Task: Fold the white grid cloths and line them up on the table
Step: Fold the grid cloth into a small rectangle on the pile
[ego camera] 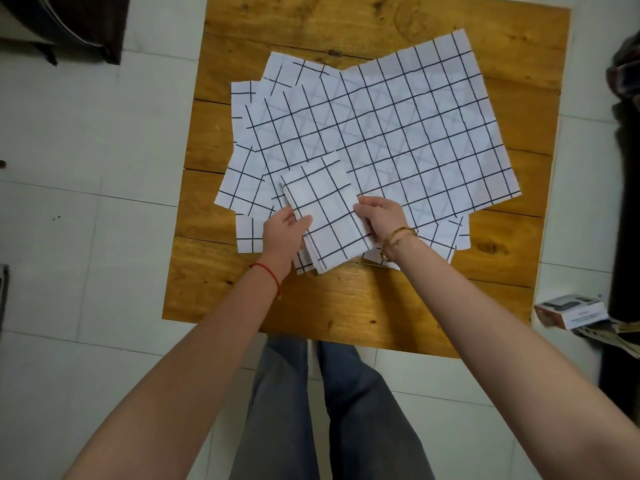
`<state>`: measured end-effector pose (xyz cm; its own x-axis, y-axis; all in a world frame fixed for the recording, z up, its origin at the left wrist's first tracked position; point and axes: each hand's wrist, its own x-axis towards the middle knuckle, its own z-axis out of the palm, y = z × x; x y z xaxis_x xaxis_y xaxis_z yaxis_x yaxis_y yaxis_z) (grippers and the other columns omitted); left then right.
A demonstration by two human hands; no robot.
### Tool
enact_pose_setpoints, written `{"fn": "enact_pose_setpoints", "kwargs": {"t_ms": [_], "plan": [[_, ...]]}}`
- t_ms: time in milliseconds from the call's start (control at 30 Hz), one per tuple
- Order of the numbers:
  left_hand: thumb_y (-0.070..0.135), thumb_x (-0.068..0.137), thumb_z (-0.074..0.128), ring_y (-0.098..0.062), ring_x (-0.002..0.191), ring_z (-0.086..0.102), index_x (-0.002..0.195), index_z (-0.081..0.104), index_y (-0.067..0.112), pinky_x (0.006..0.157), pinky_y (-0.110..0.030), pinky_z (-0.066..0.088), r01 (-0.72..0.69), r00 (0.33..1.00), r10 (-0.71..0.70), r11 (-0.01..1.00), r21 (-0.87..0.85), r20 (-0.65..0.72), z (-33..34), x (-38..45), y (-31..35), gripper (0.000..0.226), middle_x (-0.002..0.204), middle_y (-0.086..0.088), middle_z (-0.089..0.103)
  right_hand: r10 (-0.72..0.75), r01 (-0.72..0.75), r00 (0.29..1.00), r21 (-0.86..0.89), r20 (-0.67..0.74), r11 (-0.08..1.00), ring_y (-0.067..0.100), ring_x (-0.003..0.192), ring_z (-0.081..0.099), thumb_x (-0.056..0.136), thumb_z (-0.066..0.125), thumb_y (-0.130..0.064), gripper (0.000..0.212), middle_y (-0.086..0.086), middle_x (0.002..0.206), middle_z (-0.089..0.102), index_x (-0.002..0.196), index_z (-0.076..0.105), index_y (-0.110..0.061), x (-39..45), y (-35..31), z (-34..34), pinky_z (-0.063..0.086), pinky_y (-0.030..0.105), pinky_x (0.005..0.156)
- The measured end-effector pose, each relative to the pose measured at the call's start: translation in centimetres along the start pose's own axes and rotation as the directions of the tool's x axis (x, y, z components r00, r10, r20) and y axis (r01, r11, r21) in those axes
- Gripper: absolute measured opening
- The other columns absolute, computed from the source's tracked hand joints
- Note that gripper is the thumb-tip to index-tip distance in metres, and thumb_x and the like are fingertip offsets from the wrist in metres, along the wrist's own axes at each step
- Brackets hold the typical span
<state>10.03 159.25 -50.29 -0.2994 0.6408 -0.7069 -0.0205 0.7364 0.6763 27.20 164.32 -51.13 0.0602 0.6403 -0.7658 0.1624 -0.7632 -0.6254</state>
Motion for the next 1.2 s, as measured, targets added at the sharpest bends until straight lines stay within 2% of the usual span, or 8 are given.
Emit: {"fn": "enact_pose_setpoints", "kwargs": {"t_ms": [67, 167, 367, 567, 833, 967, 1100, 1200], "plan": [[0.012, 0.089, 0.066, -0.019, 0.074, 0.048, 0.092, 0.059, 0.013, 0.07, -0.034, 0.045, -0.025, 0.999, 0.028, 0.998, 0.057, -0.042, -1.0, -0.1, 0.1, 0.007, 0.076, -0.002, 0.049, -0.021, 0.019, 1.0, -0.112, -0.011, 0.994, 0.011, 0.073, 0.056, 0.082, 0.068, -0.014, 0.013, -0.003, 0.084, 0.061, 0.095, 0.067, -0.014, -0.4, 0.4, 0.8, 0.052, 0.026, 0.069], [0.014, 0.088, 0.069, -0.019, 0.102, 0.059, 0.129, 0.055, 0.005, 0.09, -0.028, 0.051, -0.044, 0.996, 0.056, 0.986, 0.158, -0.073, -3.3, 0.0, 0.1, 0.044, 0.111, -0.008, 0.062, -0.036, 0.038, 0.999, -0.235, 0.013, 0.971, 0.018, 0.076, 0.065, 0.079, 0.07, -0.014, 0.01, -0.003, 0.086, 0.066, 0.078, 0.061, -0.019, -1.4, 0.7, 2.2, 0.057, 0.035, 0.081], [0.011, 0.086, 0.069, -0.024, 0.1, 0.064, 0.13, 0.056, 0.005, 0.074, -0.014, 0.047, -0.073, 0.991, 0.099, 0.962, 0.264, -0.088, -9.9, -0.5, -1.1, 0.046, 0.108, -0.02, 0.065, -0.034, 0.073, 0.994, -0.411, 0.102, 0.909, 0.021, 0.084, 0.069, 0.077, 0.071, -0.015, 0.016, 0.001, 0.082, 0.067, 0.069, 0.058, -0.019, -3.9, 1.8, 7.9, 0.058, 0.037, 0.08], [0.009, 0.085, 0.069, -0.024, 0.102, 0.065, 0.123, 0.062, 0.008, 0.066, -0.003, 0.038, -0.053, 0.982, 0.11, 0.94, 0.336, -0.154, -16.2, -1.2, -3.1, 0.039, 0.108, -0.018, 0.069, -0.075, 0.15, 0.984, -0.527, 0.161, 0.836, 0.014, 0.077, 0.056, 0.08, 0.068, -0.016, 0.019, -0.002, 0.075, 0.059, 0.066, 0.055, -0.017, -6.7, 3.1, 14.9, 0.046, 0.022, 0.066], [-0.001, 0.084, 0.064, -0.011, 0.087, 0.06, 0.12, 0.064, 0.009, 0.09, -0.024, 0.05, -0.033, 0.984, 0.093, 0.932, 0.361, -0.152, -21.6, -1.3, -5.9, 0.037, 0.102, -0.012, 0.071, -0.089, 0.167, 0.984, -0.615, 0.155, 0.771, 0.015, 0.07, 0.05, 0.082, 0.063, -0.013, 0.018, 0.0, 0.072, 0.053, 0.069, 0.05, -0.017, -8.2, 5.5, 21.4, 0.04, 0.021, 0.055], [-0.002, 0.085, 0.063, -0.01, 0.084, 0.059, 0.12, 0.063, 0.007, 0.07, -0.006, 0.046, -0.066, 0.985, 0.119, 0.928, 0.366, -0.124, -22.5, -1.0, -6.9, 0.036, 0.093, -0.004, 0.067, -0.077, 0.14, 0.989, -0.648, 0.125, 0.749, 0.016, 0.073, 0.053, 0.082, 0.062, -0.013, 0.013, -0.002, 0.072, 0.054, 0.072, 0.053, -0.016, -8.4, 6.3, 22.4, 0.04, 0.024, 0.061], [-0.003, 0.084, 0.064, -0.011, 0.084, 0.062, 0.118, 0.065, 0.008, 0.078, -0.013, 0.048, -0.081, 0.984, 0.135, 0.924, 0.374, -0.119, -23.1, -0.5, -7.6, 0.036, 0.094, -0.003, 0.068, -0.072, 0.144, 0.988, -0.669, 0.134, 0.73, 0.016, 0.073, 0.052, 0.083, 0.062, -0.014, 0.013, -0.003, 0.071, 0.052, 0.075, 0.053, -0.016, -8.6, 6.6, 22.5, 0.039, 0.024, 0.061], [-0.001, 0.082, 0.067, -0.009, 0.077, 0.063, 0.113, 0.066, 0.009, 0.062, -0.001, 0.043, -0.096, 0.983, 0.147, 0.918, 0.386, -0.106, -23.5, -0.1, -8.0, 0.032, 0.09, 0.002, 0.066, -0.079, 0.152, 0.988, -0.698, 0.135, 0.7, 0.018, 0.073, 0.054, 0.084, 0.062, -0.016, 0.011, 0.0, 0.074, 0.056, 0.076, 0.054, -0.016, -8.8, 6.6, 22.4, 0.041, 0.024, 0.061]]}}
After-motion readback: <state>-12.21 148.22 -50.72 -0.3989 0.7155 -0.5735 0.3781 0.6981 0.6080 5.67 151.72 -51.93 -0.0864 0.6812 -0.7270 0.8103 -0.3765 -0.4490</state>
